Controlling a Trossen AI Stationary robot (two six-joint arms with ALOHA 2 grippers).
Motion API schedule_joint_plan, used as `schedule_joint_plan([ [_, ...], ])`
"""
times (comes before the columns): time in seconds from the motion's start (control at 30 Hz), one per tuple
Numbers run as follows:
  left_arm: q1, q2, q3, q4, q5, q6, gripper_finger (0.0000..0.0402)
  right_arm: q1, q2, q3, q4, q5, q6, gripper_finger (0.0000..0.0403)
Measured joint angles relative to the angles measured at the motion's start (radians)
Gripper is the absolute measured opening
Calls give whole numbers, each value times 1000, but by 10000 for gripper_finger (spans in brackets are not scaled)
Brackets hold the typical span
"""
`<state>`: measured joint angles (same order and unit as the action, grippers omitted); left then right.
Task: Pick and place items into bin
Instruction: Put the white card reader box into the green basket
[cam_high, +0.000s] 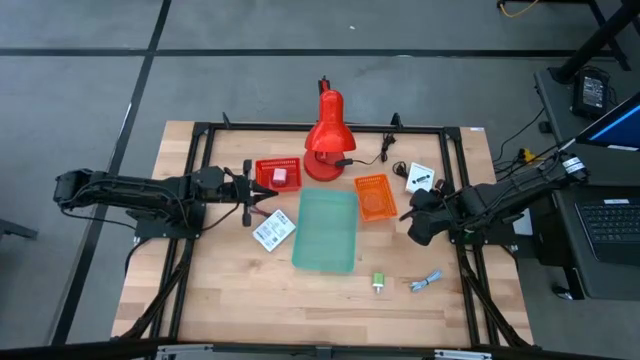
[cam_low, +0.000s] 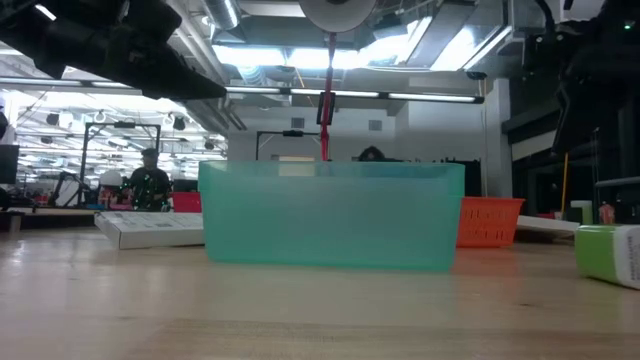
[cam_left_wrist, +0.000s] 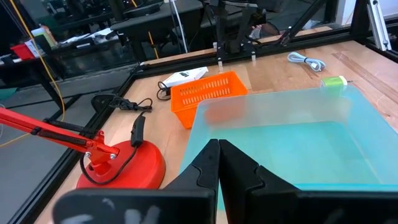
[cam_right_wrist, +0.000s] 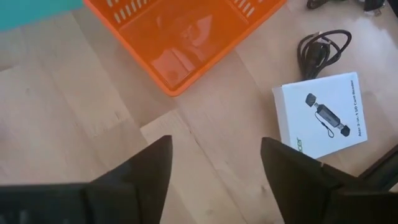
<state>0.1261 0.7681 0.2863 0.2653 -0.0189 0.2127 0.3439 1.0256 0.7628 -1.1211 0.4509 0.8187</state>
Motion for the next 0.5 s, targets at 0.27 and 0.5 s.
schedule_joint_plan([
  [0.27, 0, 0, 0, -7, 0, 0, 5, 0, 61, 0, -6, 40, 47, 209],
  [0.5, 0, 0, 0, -49, 0, 0, 2, 0, 208, 0, -6, 61, -41, 181],
])
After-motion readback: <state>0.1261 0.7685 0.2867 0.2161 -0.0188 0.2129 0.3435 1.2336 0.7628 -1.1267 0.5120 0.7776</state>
